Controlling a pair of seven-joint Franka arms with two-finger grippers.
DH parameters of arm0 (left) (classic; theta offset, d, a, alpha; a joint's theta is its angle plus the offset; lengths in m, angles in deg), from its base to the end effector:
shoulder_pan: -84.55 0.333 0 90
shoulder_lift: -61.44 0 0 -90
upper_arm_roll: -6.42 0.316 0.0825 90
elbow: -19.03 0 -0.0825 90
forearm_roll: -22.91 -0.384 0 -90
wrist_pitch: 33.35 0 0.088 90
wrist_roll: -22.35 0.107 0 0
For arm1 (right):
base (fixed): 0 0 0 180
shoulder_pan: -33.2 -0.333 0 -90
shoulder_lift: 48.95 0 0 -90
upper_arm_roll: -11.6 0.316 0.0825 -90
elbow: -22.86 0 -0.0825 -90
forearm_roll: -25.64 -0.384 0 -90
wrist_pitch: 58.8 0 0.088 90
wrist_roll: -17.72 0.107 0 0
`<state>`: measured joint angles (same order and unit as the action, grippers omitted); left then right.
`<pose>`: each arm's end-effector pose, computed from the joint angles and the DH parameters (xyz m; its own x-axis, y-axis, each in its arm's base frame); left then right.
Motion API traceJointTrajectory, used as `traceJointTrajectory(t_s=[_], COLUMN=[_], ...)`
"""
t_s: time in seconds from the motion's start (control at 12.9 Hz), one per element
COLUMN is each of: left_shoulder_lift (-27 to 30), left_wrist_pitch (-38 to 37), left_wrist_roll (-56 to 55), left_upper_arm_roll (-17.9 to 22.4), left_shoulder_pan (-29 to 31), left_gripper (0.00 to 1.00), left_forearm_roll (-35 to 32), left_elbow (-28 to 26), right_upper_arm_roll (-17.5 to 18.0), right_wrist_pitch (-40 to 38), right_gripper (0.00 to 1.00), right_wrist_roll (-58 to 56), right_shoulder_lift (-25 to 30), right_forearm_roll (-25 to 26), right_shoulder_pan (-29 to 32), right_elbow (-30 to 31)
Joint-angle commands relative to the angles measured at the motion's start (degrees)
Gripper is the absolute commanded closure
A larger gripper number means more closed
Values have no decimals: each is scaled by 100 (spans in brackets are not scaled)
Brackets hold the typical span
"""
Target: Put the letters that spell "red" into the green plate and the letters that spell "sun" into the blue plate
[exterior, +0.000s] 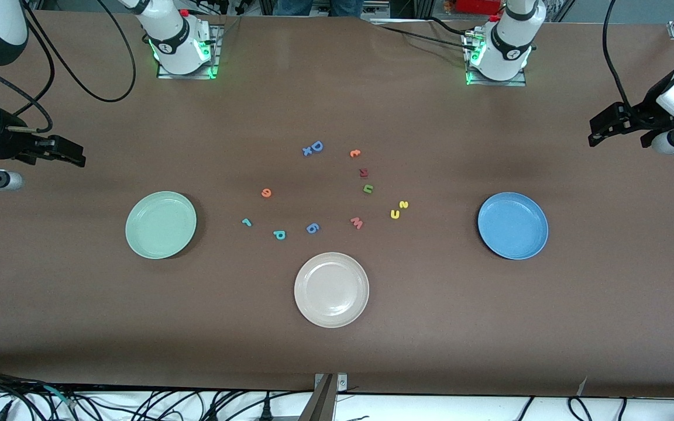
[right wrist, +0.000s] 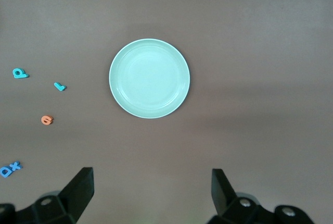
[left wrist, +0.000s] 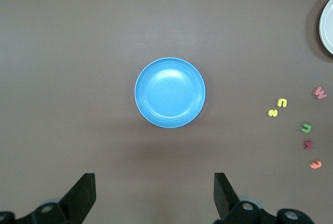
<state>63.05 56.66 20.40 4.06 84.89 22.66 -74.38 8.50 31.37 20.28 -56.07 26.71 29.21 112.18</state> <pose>0.5443 -0.0190 0.6119 0.9995 -0.0012 -0.0311 -0.0014 -1.0000 -0.0066 0.5875 0.0089 0.5594 0.9937 -0.0295 -0.1078 -0.0264 -0.9992 0.0301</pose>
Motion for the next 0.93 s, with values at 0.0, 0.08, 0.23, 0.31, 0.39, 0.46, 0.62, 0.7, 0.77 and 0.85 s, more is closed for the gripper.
traceJointTrajectory(t_s=[0.0,0.08,0.23,0.31,0.39,0.46,0.62,0.7,0.77,0.85], left_shoulder_lift=[-73,-73,-73,-73,-73,-73,-73,-73,-73,-73], left_wrist_pitch=[-115,-115,-115,-115,-115,-115,-115,-115,-115,-115], left_wrist_roll=[-50,-50,-50,-59,-59,-50,-59,-59,-59,-59], left_upper_arm_roll=[-28,-28,-28,-28,-28,-28,-28,-28,-28,-28], left_shoulder_pan=[10,10,1,1,1,1,10,1,1,1], left_gripper=[0,0,0,0,0,0,0,0,0,0], left_forearm_roll=[-54,-54,-45,-45,-45,-54,-54,-54,-54,-45], left_elbow=[165,165,174,165,165,165,165,174,165,165], right_upper_arm_roll=[-23,-23,-15,-15,-15,-15,-15,-15,-15,-15], right_wrist_pitch=[-43,-51,-78,-78,-78,-78,-78,-69,-60,-51], right_gripper=[0,0,0,0,0,0,0,0,0,0], right_wrist_roll=[-44,-35,26,26,26,26,26,26,26,35], right_shoulder_lift=[-70,-70,-70,-70,-61,-70,-70,-70,-70,-70], right_forearm_roll=[-99,-99,-99,-99,-99,-99,-107,-107,-107,-99], right_shoulder_pan=[3,3,-6,-6,-6,-6,-6,-6,-14,-14], right_elbow=[-153,-153,-152,-153,-144,-152,-153,-144,-144,-144])
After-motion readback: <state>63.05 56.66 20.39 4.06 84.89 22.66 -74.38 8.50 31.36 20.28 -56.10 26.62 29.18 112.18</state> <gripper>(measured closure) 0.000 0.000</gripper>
